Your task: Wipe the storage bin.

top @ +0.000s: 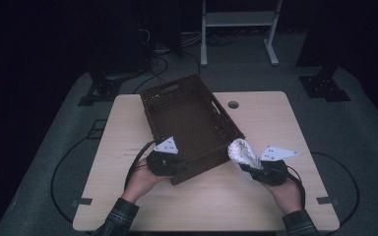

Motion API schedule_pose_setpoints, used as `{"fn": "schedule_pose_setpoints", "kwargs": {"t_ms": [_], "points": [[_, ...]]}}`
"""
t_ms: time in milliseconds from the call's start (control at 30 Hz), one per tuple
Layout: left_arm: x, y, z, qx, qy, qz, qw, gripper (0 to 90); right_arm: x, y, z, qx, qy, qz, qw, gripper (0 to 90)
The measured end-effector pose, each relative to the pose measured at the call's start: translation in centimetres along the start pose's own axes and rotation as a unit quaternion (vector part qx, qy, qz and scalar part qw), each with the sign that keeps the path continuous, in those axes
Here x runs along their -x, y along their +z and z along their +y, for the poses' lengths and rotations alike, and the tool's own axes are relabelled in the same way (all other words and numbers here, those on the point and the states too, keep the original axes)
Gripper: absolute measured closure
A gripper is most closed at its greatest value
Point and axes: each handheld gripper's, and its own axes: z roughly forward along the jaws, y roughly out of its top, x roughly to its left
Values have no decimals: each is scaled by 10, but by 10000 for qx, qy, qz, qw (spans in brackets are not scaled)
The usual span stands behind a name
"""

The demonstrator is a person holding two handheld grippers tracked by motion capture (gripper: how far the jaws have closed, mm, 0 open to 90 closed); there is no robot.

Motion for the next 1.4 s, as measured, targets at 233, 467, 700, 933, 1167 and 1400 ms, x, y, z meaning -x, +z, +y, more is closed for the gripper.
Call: {"fn": "schedule_pose_setpoints", "kwargs": {"t_ms": [233,467,700,933,1167,1400], "points": [[0,0,0,3,1,-1,10000,742,1,16,-4,-251,28,130,9996,690],[0,0,0,1,-1,1,10000,741,3,32,-12,-653,78,227,9976,690],[0,0,0,1,-5,-1,10000,741,3,43,-18,-1003,81,260,9946,689],[0,0,0,2,-4,-3,10000,741,2,38,-17,-960,97,248,9950,688],[0,0,0,-3,1,2,10000,741,-5,17,-6,-484,18,168,9987,688],[0,0,0,1,-5,-2,10000,741,-11,0,5,-70,-127,122,9998,688]]}}
